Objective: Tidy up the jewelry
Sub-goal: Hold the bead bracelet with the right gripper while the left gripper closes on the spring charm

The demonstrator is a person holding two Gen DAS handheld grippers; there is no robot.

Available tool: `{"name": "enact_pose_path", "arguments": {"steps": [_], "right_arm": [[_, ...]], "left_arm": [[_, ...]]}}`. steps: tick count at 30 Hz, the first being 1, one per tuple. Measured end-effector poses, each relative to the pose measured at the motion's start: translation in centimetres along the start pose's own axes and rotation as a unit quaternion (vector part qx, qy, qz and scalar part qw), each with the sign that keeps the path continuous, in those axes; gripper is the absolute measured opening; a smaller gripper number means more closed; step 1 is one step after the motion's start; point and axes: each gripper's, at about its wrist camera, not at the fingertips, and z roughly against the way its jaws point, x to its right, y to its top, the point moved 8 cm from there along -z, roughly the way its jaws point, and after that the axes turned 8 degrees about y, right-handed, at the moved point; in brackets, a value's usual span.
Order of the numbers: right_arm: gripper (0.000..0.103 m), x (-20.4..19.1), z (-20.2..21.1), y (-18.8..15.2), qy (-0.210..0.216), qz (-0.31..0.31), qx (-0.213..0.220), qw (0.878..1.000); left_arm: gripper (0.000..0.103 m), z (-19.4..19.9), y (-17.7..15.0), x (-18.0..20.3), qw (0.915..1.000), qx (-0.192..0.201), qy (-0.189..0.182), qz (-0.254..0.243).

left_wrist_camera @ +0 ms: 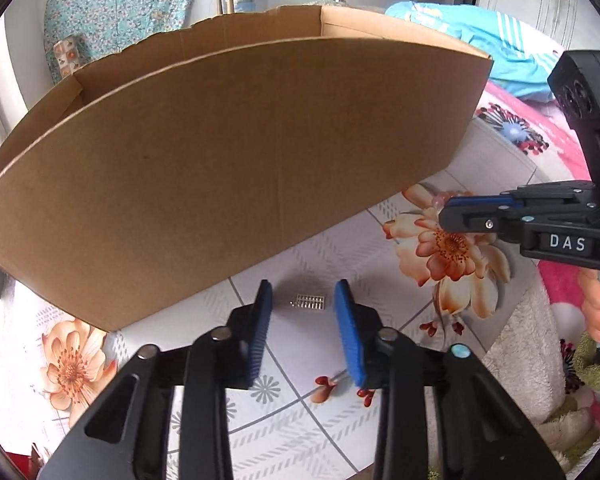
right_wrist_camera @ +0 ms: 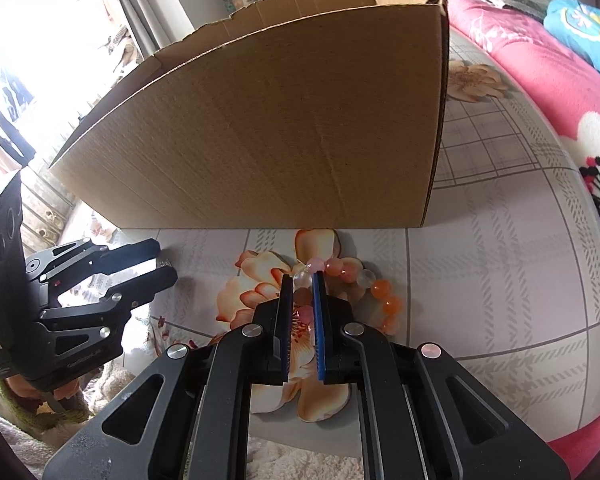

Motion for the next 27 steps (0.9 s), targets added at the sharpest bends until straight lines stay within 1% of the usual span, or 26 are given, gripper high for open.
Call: {"name": "enact_pose_path", "arguments": {"steps": [1, 3, 4, 7, 11, 15, 19, 21, 24, 25, 27], "right_arm": [[0.007, 0.1, 0.1, 0.0, 0.002, -0.001, 0.000, 1.000], [0.007, 0.4, 0.3, 0.1, 0.005, -0.002, 0.001, 1.000], [0.007, 0.5, 0.4, 0.1, 0.006, -0.002, 0.002, 1.000], [0.007, 0.8, 0.6, 0.1, 0.008, -0.001, 0.004, 1.000], [0.007, 1.0, 0.9, 0.1, 0.016, -0.009, 0.008, 1.000], [0.007, 1.9, 1.3, 0.0, 0.034, -0.033, 0.014, 0.999], [0.007, 3.1, 2.9, 0.3, 0.072, -0.061, 0.033, 0.995], [0.007, 3.7, 4.1, 0.6, 0.101, -0.081, 0.049, 0.990], [0.007, 4.6, 5.8, 1.0, 0.144, -0.112, 0.072, 0.981], [0.007, 5.0, 6.5, 1.1, 0.161, -0.124, 0.082, 0.976], [0.007, 5.5, 7.4, 1.2, 0.182, -0.139, 0.095, 0.969]], "left_arm": [[0.024, 0.0, 0.0, 0.1, 1.0000, -0.001, 0.004, -0.004], [0.016, 0.0, 0.0, 0.3, 0.9999, -0.002, 0.004, -0.011], [0.014, 0.1, 0.0, 0.4, 0.9999, -0.003, 0.004, -0.015], [0.014, 0.1, 0.0, 0.8, 0.9997, -0.003, 0.006, -0.025], [0.014, 0.0, 0.1, 0.8, 0.9998, -0.006, -0.010, -0.015], [0.014, 0.9, 0.1, 0.6, 0.9997, 0.003, -0.021, -0.009], [0.014, 2.5, 0.4, -0.1, 0.9993, 0.020, -0.031, -0.004], [0.014, 3.7, 0.4, -0.7, 0.9988, 0.032, -0.038, 0.000], [0.014, 5.3, 0.8, -1.2, 0.9975, 0.049, -0.050, 0.006], [0.014, 5.9, 1.0, -1.4, 0.9969, 0.056, -0.055, 0.009], [0.014, 7.0, 1.4, -1.5, 0.9956, 0.068, -0.063, 0.011]]}}
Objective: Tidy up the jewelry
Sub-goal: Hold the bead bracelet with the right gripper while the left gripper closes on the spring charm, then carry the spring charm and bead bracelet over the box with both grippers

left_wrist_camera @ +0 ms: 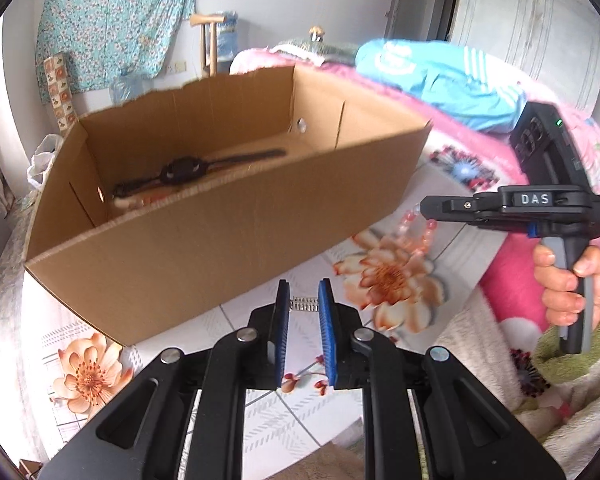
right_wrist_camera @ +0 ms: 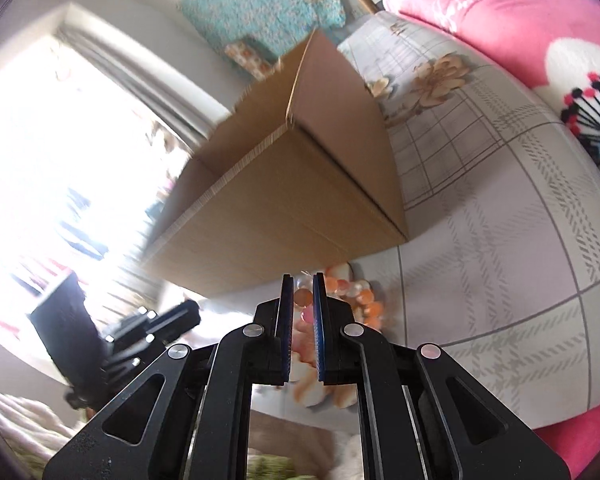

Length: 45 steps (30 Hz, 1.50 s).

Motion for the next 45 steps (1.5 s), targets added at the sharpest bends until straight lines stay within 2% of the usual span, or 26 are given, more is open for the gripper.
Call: {"name": "enact_pose_path", "arguments": {"steps": [5, 12, 17, 19, 23, 27, 29, 32, 35, 39, 43, 45], "right_arm": [[0.007, -0.5, 2.2, 1.0, 0.050, -0.022, 0.031, 0.998], [0.007, -3.1, 4.1, 2.5, 0.078, -0.001, 0.062, 0.995], [0.007, -5.7, 5.5, 5.1, 0.092, 0.035, 0.078, 0.992], [0.007, -7.0, 5.7, 6.6, 0.086, 0.053, 0.077, 0.992], [0.007, -8.5, 4.4, 9.1, 0.072, 0.083, 0.060, 0.992], [0.007, -8.0, 2.0, 10.9, 0.073, 0.087, 0.032, 0.993], [0.007, -7.5, 0.5, 11.3, 0.069, 0.085, 0.012, 0.994], [0.007, -6.5, -1.5, 11.5, 0.048, 0.093, -0.019, 0.994], [0.007, -5.5, -3.2, 11.6, 0.024, 0.107, -0.047, 0.993], [0.007, -4.7, -4.6, 11.7, 0.007, 0.122, -0.079, 0.989], [0.007, -4.3, -5.1, 12.0, -0.005, 0.135, -0.098, 0.986], [0.007, -4.1, -5.4, 12.1, -0.015, 0.141, -0.105, 0.984]], "left_arm": [[0.014, 2.7, 1.4, 0.1, 0.9993, 0.033, -0.017, 0.001], [0.014, 5.7, 5.1, -0.4, 0.9964, 0.074, -0.041, 0.008], [0.014, 6.0, 8.6, -2.4, 0.9971, 0.068, -0.036, -0.002], [0.014, 5.5, 9.9, -2.9, 0.9973, 0.055, -0.050, -0.004], [0.014, 2.3, 12.8, -3.8, 0.9957, -0.006, -0.092, 0.010], [0.014, -2.3, 15.0, -4.0, 0.9924, -0.067, -0.103, 0.007], [0.014, -5.5, 15.8, -3.4, 0.9862, -0.114, -0.119, 0.007], [0.014, -10.3, 16.0, -2.5, 0.9759, -0.180, -0.123, 0.002], [0.014, -14.5, 15.7, -1.7, 0.9649, -0.230, -0.126, 0.009], [0.014, -18.4, 15.5, -1.0, 0.9536, -0.272, -0.127, 0.018], [0.014, -21.7, 14.7, -0.2, 0.9437, -0.310, -0.113, 0.015], [0.014, -22.3, 14.7, 0.0, 0.9437, -0.312, -0.110, 0.015]]}}
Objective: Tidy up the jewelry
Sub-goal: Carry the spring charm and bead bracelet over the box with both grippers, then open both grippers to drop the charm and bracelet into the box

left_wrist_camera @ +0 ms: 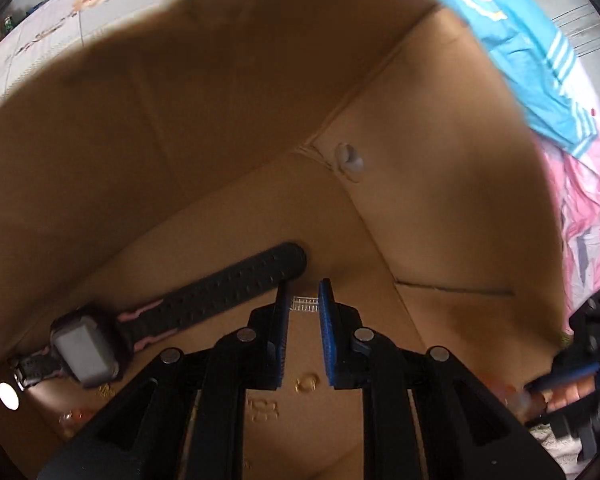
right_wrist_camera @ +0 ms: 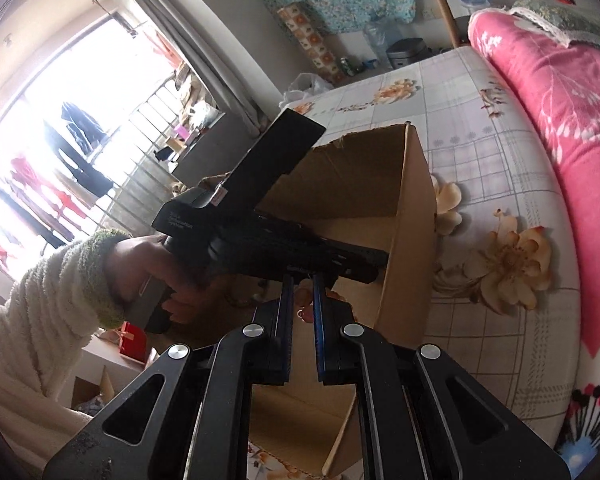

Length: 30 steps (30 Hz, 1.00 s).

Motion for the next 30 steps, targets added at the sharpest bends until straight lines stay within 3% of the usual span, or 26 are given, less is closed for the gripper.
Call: {"name": "enact_pose_path", "arguments": {"steps": [5, 8, 10, 13, 18, 21, 23, 27, 30], "right_arm": [[0.007, 0.0, -0.5, 0.0, -0.023, 0.027, -0.030, 0.999], [0.007, -0.2, -0.7, -0.1, -0.044, 0.045, -0.052, 0.997], [0.007, -0.3, -0.9, -0.2, -0.060, 0.057, -0.067, 0.994], [0.007, -0.7, -1.6, -0.3, -0.093, 0.086, -0.097, 0.987], [0.007, -1.6, -3.9, -1.2, -0.156, 0.147, -0.175, 0.961], [0.014, -2.2, -5.2, -2.0, -0.183, 0.180, -0.209, 0.944], [0.014, -3.0, -5.6, -2.7, -0.169, 0.183, -0.225, 0.942], [0.014, -4.3, -4.8, -2.4, -0.176, 0.185, -0.208, 0.944], [0.017, -4.7, -1.5, -0.5, -0.173, 0.145, -0.141, 0.964]], "left_arm": [[0.031, 0.1, 0.1, 0.8, 0.9999, -0.004, -0.014, -0.003], [0.042, 0.6, 0.1, 0.6, 0.9999, 0.003, 0.008, -0.007], [0.044, 1.3, 0.0, 0.6, 0.9999, 0.011, 0.003, 0.001], [0.050, 4.2, -0.3, 0.0, 0.9987, 0.044, -0.009, 0.022], [0.056, 10.7, -2.1, -1.6, 0.9910, 0.129, -0.004, 0.035], [0.058, 14.2, -4.5, -2.7, 0.9835, 0.176, 0.000, 0.042], [0.060, 15.6, -5.3, -2.9, 0.9787, 0.200, 0.003, 0.047], [0.065, 18.3, -9.4, -5.7, 0.9670, 0.247, 0.011, 0.060], [0.075, 20.0, -13.1, -7.4, 0.9532, 0.290, 0.007, 0.086]]}}
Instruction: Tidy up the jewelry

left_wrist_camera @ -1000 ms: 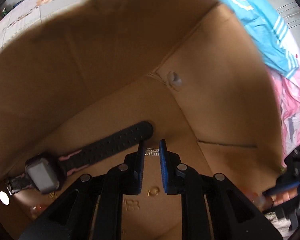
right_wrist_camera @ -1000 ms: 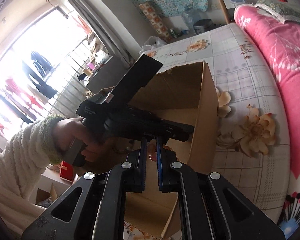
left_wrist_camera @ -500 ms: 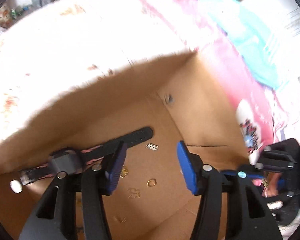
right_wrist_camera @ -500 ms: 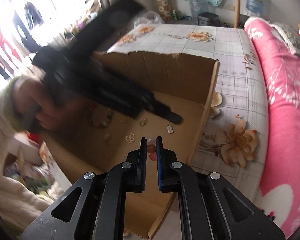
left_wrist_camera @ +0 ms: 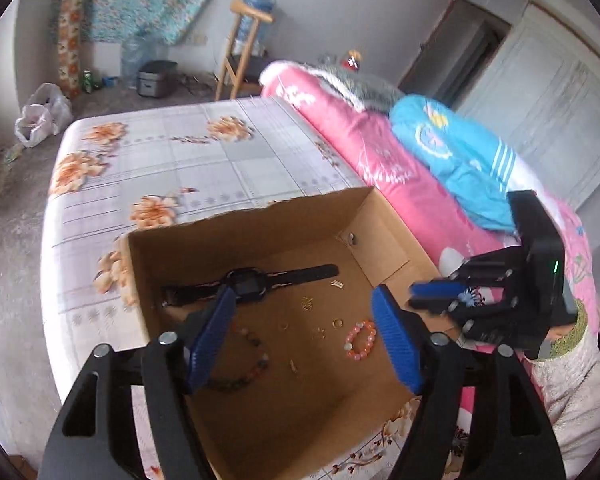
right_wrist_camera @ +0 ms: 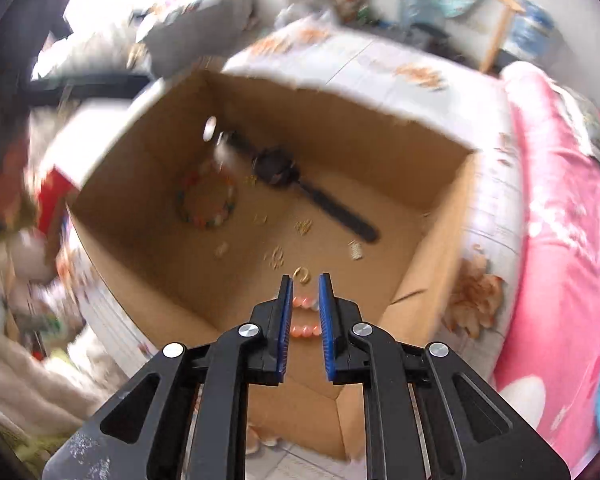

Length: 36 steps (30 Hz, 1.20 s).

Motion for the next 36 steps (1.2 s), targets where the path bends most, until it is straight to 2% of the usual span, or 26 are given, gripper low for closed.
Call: {"name": "enact_pose_path", "arguments": {"steps": [3, 4, 5, 8, 9, 11, 14, 15, 17, 18, 23, 27, 36], "right_arm": [[0.041, 2.4, 3.9, 0.2, -0.006, -0.076, 0.081, 0.994], [0.046, 3.9, 5.3, -0.4, -0.010, -0.116, 0.112, 0.987], [0.047, 5.0, 5.6, -1.1, -0.008, -0.146, 0.126, 0.981], [0.047, 7.6, 4.2, -4.0, 0.016, -0.235, 0.121, 0.964], [0.047, 8.1, 3.4, -4.8, 0.029, -0.257, 0.113, 0.959], [0.047, 8.2, 1.9, -6.3, 0.062, -0.289, 0.099, 0.950], [0.048, 6.4, 0.3, -7.3, 0.107, -0.297, 0.078, 0.946], [0.048, 5.8, -0.1, -7.2, 0.108, -0.294, 0.073, 0.947], [0.048, 4.9, 0.0, -7.2, 0.075, -0.271, 0.073, 0.957], [0.049, 4.5, 0.1, -7.3, 0.072, -0.271, 0.071, 0.957], [0.049, 3.3, 0.4, -8.4, 0.073, -0.275, 0.067, 0.956], [0.048, 2.3, 0.5, -9.7, 0.074, -0.281, 0.067, 0.955], [0.049, 0.5, 2.3, -12.6, 0.074, -0.287, 0.098, 0.950]], "left_arm": [[0.083, 2.4, -1.7, -2.9, 0.9981, 0.041, 0.007, 0.044], [0.084, 2.8, -2.5, -3.9, 0.9967, 0.050, 0.008, 0.063], [0.085, 3.0, -3.6, -5.1, 0.9946, 0.054, 0.006, 0.088], [0.086, 1.9, -6.5, -6.6, 0.9901, 0.030, -0.017, 0.136], [0.086, 1.1, -7.8, -7.2, 0.9850, 0.014, -0.034, 0.168], [0.086, -0.1, -9.4, -7.3, 0.9774, -0.008, -0.071, 0.199], [0.085, -1.3, -11.0, -6.3, 0.9669, -0.034, -0.122, 0.222], [0.086, -1.6, -11.3, -6.0, 0.9658, -0.037, -0.124, 0.225], [0.086, -1.5, -11.5, -5.7, 0.9671, -0.033, -0.116, 0.224], [0.086, -1.3, -11.5, -5.6, 0.9665, -0.028, -0.115, 0.228], [0.086, -0.6, -12.3, -5.7, 0.9609, -0.026, -0.122, 0.248], [0.086, 0.2, -13.5, -5.2, 0.9626, -0.023, -0.116, 0.244], [0.086, 3.4, -17.3, -3.7, 0.9641, 0.000, -0.112, 0.240]]}}
